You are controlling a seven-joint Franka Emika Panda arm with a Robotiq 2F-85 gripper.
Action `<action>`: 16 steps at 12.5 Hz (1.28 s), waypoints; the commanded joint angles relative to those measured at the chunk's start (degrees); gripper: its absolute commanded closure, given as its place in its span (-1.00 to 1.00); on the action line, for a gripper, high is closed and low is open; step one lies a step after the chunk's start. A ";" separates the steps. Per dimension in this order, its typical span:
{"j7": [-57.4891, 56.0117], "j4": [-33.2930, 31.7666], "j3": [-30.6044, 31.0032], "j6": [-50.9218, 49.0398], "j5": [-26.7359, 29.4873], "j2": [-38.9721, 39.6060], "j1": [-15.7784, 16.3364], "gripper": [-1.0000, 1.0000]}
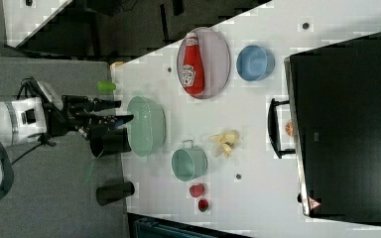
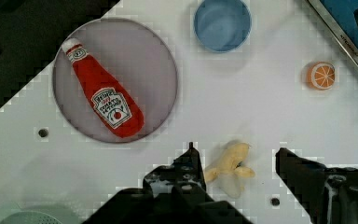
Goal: Pick banana from table and place on oven.
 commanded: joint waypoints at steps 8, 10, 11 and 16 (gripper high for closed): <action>8.94 -18.23 -2.17 -9.46 -0.34 -25.87 -0.72 -1.00; 8.94 -19.60 -2.12 -7.81 -0.34 -23.13 -0.68 -1.00; 8.94 -20.41 -2.07 -6.06 -0.34 -21.46 -0.66 -1.00; 8.92 -26.51 -1.25 8.69 -0.34 -12.80 -0.56 -1.00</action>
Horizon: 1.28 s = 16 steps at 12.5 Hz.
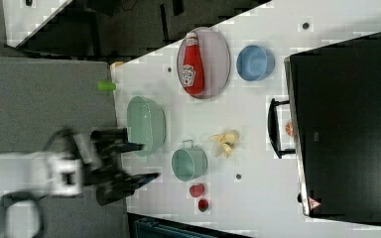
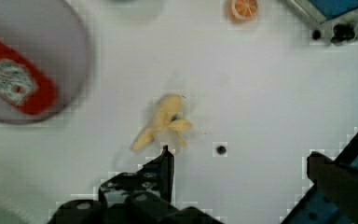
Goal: Pick banana from table and place on oven.
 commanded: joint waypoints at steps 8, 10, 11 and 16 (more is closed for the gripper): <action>1.03 -15.48 2.63 33.66 0.74 17.23 0.64 -1.00; 1.06 -16.03 3.33 38.61 0.76 22.00 0.69 -1.00; 1.07 -16.03 3.73 40.46 0.78 24.28 0.73 -1.00; 1.13 -16.16 5.60 47.59 0.79 33.04 1.00 -1.00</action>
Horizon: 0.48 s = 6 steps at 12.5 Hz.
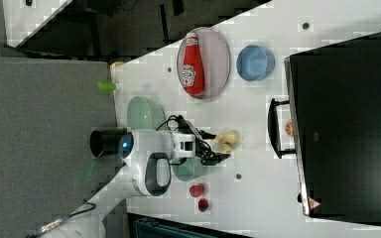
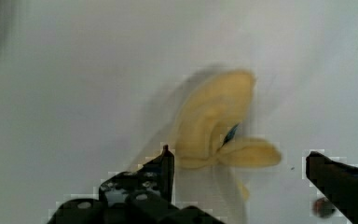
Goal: Pick banana from table and place on oven.
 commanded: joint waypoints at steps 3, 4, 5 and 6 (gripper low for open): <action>1.11 -0.77 1.93 5.57 -1.03 1.57 -0.03 -0.43; 1.10 -0.81 1.93 5.59 -1.03 1.64 -0.04 -0.18; 1.11 -0.77 1.97 5.82 -1.03 1.64 -0.03 0.05; 1.11 -0.78 1.97 6.07 -1.03 1.63 -0.02 0.27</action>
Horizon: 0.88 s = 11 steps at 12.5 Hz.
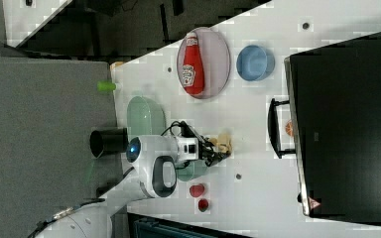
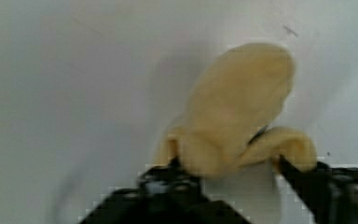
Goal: Pick banana from table and place on oven.
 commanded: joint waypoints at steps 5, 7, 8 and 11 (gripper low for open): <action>1.05 1.74 0.81 0.16 -0.55 -6.20 -1.70 0.51; 1.04 2.20 0.76 -1.47 -0.51 -12.33 -1.73 0.51; 1.05 2.68 0.65 -3.75 -0.51 -15.99 -1.78 0.51; 1.05 6.76 -0.30 -19.54 -0.50 -26.58 -1.94 0.51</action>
